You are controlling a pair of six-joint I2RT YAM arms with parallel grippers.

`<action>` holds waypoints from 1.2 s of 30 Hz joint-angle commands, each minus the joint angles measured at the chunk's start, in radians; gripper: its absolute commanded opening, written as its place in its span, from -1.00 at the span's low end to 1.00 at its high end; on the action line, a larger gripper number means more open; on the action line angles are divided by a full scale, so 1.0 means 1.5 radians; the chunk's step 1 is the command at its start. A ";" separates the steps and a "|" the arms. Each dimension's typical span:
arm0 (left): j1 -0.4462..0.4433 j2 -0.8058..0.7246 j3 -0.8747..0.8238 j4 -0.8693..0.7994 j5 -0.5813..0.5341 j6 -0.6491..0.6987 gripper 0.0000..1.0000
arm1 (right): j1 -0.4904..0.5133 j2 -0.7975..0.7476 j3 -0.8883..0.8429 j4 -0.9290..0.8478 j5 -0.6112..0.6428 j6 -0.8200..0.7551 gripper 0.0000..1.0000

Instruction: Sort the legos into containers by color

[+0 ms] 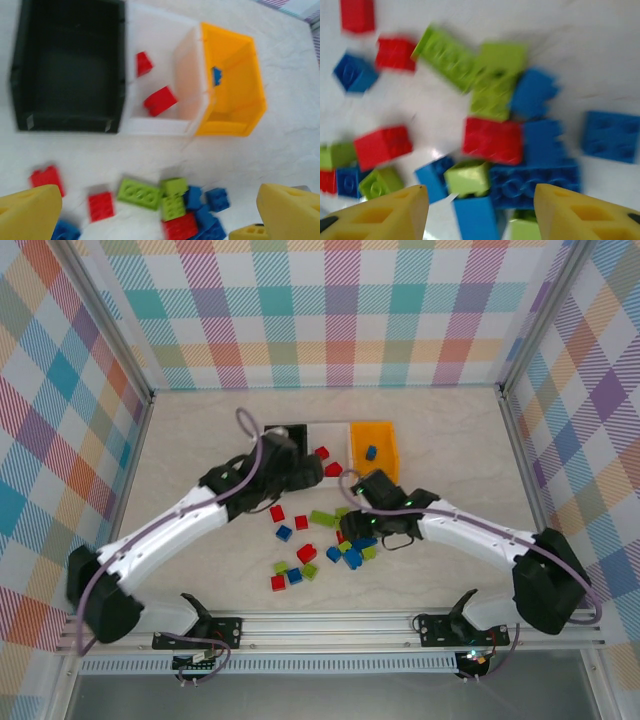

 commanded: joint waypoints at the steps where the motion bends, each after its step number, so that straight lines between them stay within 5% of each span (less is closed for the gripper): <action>1: 0.000 -0.074 -0.101 -0.020 -0.044 -0.036 1.00 | 0.062 0.036 0.023 -0.008 -0.022 -0.041 0.06; 5: 0.002 -0.170 -0.187 -0.061 -0.066 -0.065 1.00 | 0.092 0.099 0.059 0.008 -0.006 -0.057 -0.09; 11: 0.004 -0.230 -0.214 -0.097 -0.095 -0.071 1.00 | 0.104 0.174 0.109 0.024 0.003 -0.070 -0.04; 30: 0.021 -0.201 -0.197 -0.097 -0.086 -0.050 1.00 | 0.141 0.240 0.108 -0.060 0.075 -0.053 -0.21; 36: 0.026 -0.204 -0.201 -0.100 -0.078 -0.050 1.00 | 0.143 0.229 0.109 -0.034 0.089 -0.049 -0.47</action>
